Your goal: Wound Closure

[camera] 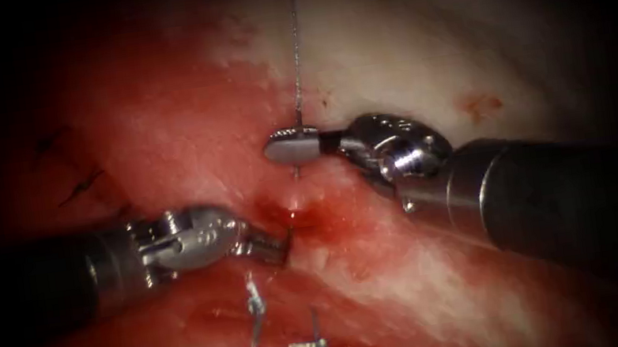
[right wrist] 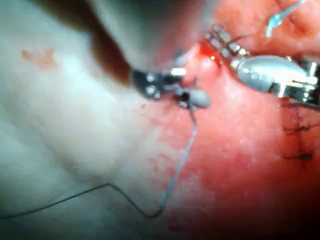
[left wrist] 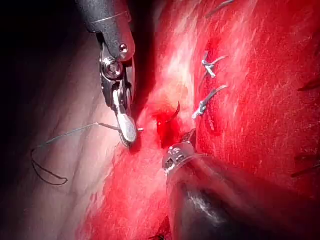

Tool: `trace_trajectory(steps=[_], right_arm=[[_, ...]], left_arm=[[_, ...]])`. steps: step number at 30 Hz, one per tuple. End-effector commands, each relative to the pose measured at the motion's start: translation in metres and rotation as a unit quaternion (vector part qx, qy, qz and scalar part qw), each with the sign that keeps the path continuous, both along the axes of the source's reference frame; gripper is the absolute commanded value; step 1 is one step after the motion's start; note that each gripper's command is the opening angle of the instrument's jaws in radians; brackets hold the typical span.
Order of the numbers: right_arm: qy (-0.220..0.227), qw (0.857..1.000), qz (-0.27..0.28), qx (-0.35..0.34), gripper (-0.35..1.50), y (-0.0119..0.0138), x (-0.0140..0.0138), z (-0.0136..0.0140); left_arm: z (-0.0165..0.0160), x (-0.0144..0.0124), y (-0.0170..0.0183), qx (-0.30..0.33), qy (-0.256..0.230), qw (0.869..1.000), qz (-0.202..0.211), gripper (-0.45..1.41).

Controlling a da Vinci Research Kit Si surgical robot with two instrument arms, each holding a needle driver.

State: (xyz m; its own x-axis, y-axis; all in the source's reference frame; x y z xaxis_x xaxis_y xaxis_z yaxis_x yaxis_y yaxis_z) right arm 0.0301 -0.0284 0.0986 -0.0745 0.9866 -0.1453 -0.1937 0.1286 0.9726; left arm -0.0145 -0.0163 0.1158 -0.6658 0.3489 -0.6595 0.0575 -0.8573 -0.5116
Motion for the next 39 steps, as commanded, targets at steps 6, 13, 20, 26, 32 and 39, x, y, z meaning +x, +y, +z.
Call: trace_trajectory(steps=[6,13,20,26,32,39], right_arm=[[0.011,0.999,-0.015,0.034,-0.35,-0.0012,0.0011,0.0007],[0.075,0.995,-0.022,0.054,0.93,-0.0011,0.0008,0.0008],[0.060,0.997,0.010,-0.043,1.28,0.0024,-0.0015,0.0020],[0.044,0.992,0.004,-0.118,1.30,0.0053,-0.0048,0.0034],[0.032,0.986,0.000,-0.164,1.26,0.0077,-0.0076,0.0032],[-0.009,0.981,-0.052,-0.186,1.26,0.0081,-0.0084,0.0041]], left_arm=[[0.0000,-0.0009,0.0003,0.004,0.001,1.000,-0.004,-0.18],[-0.0006,-0.0011,0.0002,-0.003,-0.002,1.000,0.003,-0.18],[-0.0015,-0.0010,0.0005,-0.034,-0.026,0.999,0.022,-0.13],[-0.0015,-0.0009,0.0005,-0.062,-0.047,0.996,0.034,-0.11],[-0.0018,-0.0011,0.0016,-0.132,-0.097,0.985,0.062,0.00],[-0.0031,-0.0012,0.0025,-0.178,-0.138,0.973,0.052,0.15]])
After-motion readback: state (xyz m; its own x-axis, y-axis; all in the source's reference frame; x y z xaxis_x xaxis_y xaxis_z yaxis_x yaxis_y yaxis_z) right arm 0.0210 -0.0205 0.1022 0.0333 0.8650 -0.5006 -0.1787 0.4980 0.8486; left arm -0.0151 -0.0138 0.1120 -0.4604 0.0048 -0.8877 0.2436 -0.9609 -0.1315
